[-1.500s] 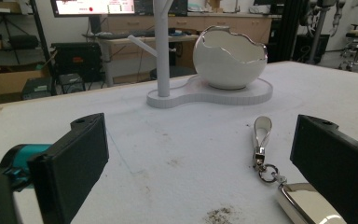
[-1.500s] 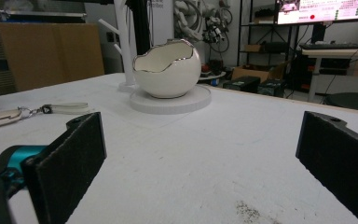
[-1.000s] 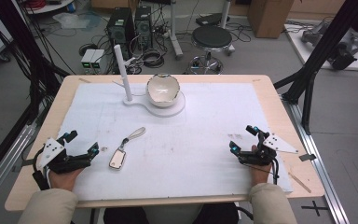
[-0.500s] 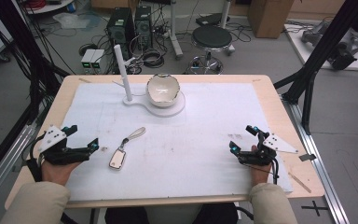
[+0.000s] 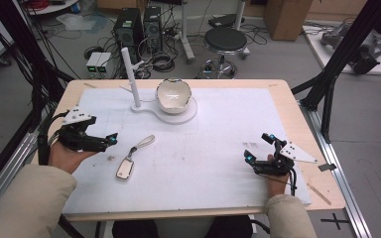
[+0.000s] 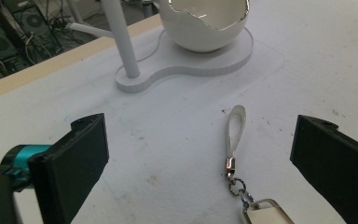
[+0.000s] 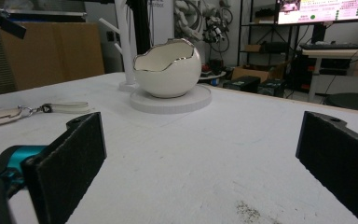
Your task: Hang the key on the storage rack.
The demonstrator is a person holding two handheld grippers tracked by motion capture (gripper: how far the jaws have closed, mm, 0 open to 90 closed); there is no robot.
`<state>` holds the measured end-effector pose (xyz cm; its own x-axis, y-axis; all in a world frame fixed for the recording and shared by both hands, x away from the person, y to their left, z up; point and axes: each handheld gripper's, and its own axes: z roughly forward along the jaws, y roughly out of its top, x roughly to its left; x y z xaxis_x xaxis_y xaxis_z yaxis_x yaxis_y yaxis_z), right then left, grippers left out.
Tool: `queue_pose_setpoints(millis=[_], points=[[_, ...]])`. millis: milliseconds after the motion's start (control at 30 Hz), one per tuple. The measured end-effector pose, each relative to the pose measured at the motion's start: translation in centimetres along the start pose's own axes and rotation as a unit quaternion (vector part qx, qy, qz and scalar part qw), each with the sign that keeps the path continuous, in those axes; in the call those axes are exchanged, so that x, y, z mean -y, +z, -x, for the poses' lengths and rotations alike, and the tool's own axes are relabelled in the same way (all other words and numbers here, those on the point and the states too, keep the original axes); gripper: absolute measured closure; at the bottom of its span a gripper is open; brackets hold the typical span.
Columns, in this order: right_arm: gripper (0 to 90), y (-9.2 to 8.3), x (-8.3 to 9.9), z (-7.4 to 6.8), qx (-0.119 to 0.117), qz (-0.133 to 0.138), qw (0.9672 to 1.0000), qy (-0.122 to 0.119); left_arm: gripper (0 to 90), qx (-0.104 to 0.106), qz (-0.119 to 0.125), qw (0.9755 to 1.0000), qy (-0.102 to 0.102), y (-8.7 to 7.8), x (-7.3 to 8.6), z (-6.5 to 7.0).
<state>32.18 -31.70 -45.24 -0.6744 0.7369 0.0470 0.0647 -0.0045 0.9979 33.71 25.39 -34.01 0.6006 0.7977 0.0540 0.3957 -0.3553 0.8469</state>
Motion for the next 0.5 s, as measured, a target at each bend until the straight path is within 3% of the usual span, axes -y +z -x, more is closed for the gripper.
queue_pose_setpoints(millis=[133, 267, 367, 500], points=[[0.6, 0.0, 0.0, 0.0, -0.001, 0.0, 1.0, 0.0, 4.7, 0.014, -0.044, 0.9987, 0.023, 1.6, -0.7, 0.3], [0.6, 0.0, 0.0, 0.0, -0.001, 0.0, 1.0, 0.0, 4.7, 0.029, -0.093, 0.9938, 0.055, 3.3, -1.5, 0.7], [0.6, 0.0, 0.0, 0.0, -0.001, 0.0, 1.0, 0.002, 4.7, 0.047, -0.117, 0.9903, 0.059, 4.5, -2.1, 0.8], [0.6, 0.0, 0.0, 0.0, -0.002, -0.002, 1.0, 0.004, 4.8, 0.054, -0.138, 0.9869, 0.063, 5.7, -2.8, 1.0]])
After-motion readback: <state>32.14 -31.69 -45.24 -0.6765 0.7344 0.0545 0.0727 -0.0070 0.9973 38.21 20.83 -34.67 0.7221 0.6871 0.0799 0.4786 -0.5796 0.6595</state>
